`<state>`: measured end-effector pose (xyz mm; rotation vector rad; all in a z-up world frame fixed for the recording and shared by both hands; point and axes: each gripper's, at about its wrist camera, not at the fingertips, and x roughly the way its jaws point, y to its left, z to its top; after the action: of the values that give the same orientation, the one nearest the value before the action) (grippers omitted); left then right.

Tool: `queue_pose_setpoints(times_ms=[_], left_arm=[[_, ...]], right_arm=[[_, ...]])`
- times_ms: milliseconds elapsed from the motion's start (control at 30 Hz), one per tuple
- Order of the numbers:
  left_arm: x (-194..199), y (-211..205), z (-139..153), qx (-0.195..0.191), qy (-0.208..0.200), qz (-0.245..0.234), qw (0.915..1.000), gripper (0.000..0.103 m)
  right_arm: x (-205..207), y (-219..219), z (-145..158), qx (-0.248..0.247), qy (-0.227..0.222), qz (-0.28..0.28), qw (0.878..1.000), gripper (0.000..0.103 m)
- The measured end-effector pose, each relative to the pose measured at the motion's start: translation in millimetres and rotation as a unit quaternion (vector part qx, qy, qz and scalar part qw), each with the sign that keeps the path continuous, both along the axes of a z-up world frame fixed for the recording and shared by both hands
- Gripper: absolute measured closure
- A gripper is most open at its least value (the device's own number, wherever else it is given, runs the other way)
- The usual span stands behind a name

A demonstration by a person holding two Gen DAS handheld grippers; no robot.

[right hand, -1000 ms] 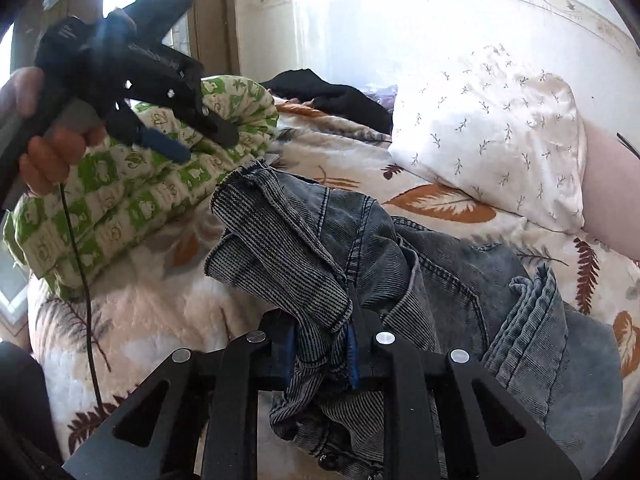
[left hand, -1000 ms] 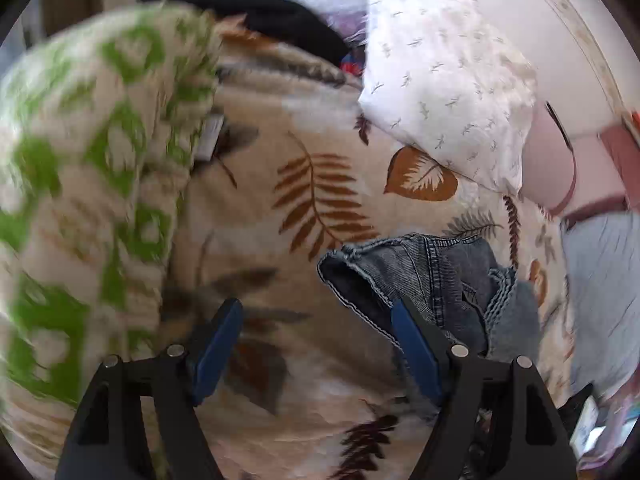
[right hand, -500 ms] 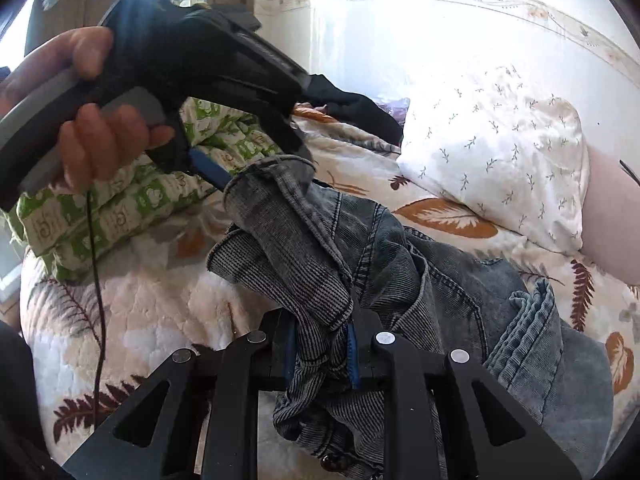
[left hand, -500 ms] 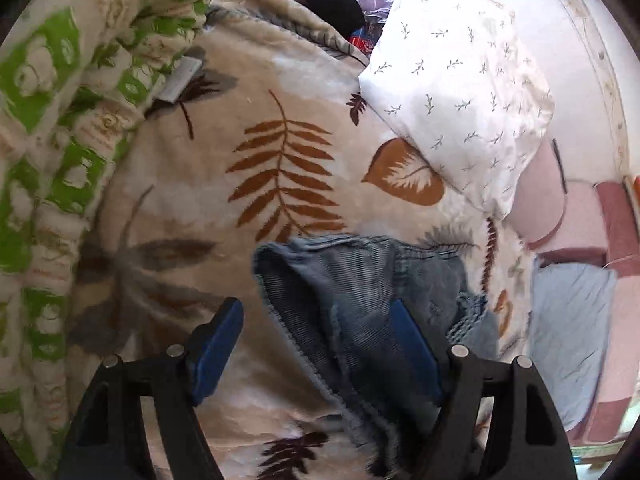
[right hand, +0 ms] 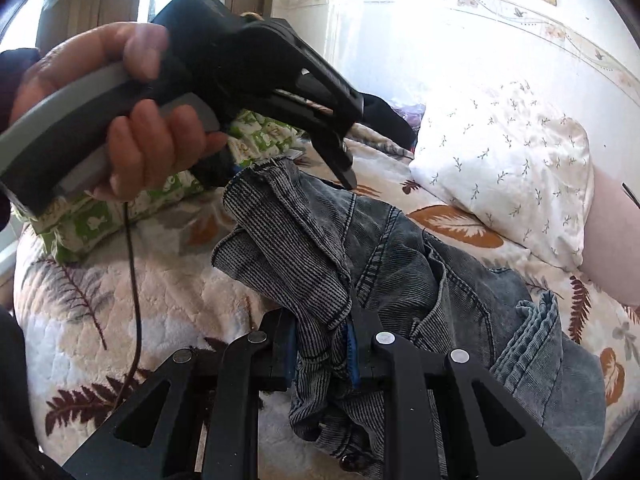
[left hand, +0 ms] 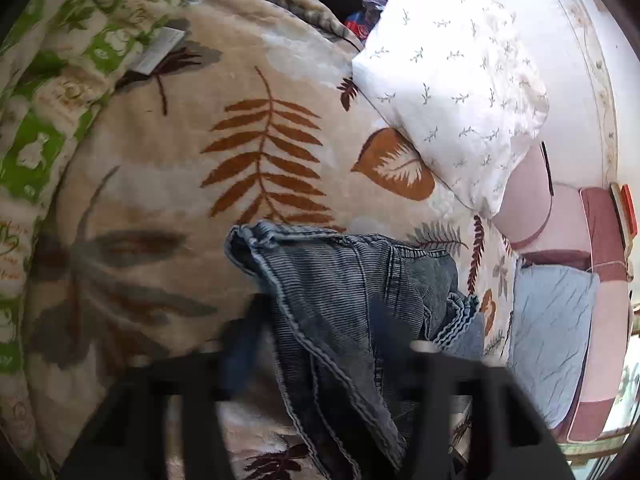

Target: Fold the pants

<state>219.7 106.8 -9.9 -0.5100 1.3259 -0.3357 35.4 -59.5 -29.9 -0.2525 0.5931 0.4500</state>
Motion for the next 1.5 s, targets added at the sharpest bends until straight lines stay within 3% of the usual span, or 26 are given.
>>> queue_pose_setpoints(times_ms=[133, 367, 533, 700, 833, 1000, 1300, 1400, 1467, 1500], left_arm=[[2, -8, 7, 0.022, -0.025, -0.019, 0.9993, 0.076], [4, -47, 43, 0.05, -0.068, -0.06, 0.9946, 0.082], [-1, -122, 83, 0.061, -0.11, -0.124, 0.9843, 0.083], [-14, -227, 109, 0.076, -0.147, -0.208, 0.9641, 0.084], [-30, -311, 106, 0.099, -0.156, -0.281, 0.9417, 0.088], [-52, -393, 71, 0.14, -0.146, -0.359, 0.9112, 0.091], [-63, -449, 19, 0.134, -0.11, -0.402, 0.8993, 0.091], [-71, -459, 6, 0.132, -0.101, -0.422, 0.8913, 0.091], [-72, -460, -2, 0.133, -0.094, -0.421, 0.8925, 0.091], [-72, -458, -1, 0.125, -0.1, -0.421, 0.8928, 0.09]], right_arm=[[-2, -3, 3, 0.008, -0.002, -0.004, 1.0, 0.086], [-13, -20, 16, 0.036, -0.013, -0.023, 0.999, 0.087], [-20, -72, 33, 0.107, -0.007, -0.065, 0.992, 0.087], [-30, -145, 46, 0.2, 0.009, -0.125, 0.972, 0.087], [-40, -204, 36, 0.285, 0.036, -0.18, 0.941, 0.087], [-49, -261, -2, 0.39, 0.082, -0.24, 0.885, 0.087], [-64, -302, -49, 0.473, 0.113, -0.317, 0.814, 0.087], [-66, -302, -64, 0.497, 0.137, -0.329, 0.791, 0.087], [-64, -304, -75, 0.521, 0.162, -0.339, 0.766, 0.086], [-63, -306, -77, 0.527, 0.166, -0.339, 0.762, 0.082]])
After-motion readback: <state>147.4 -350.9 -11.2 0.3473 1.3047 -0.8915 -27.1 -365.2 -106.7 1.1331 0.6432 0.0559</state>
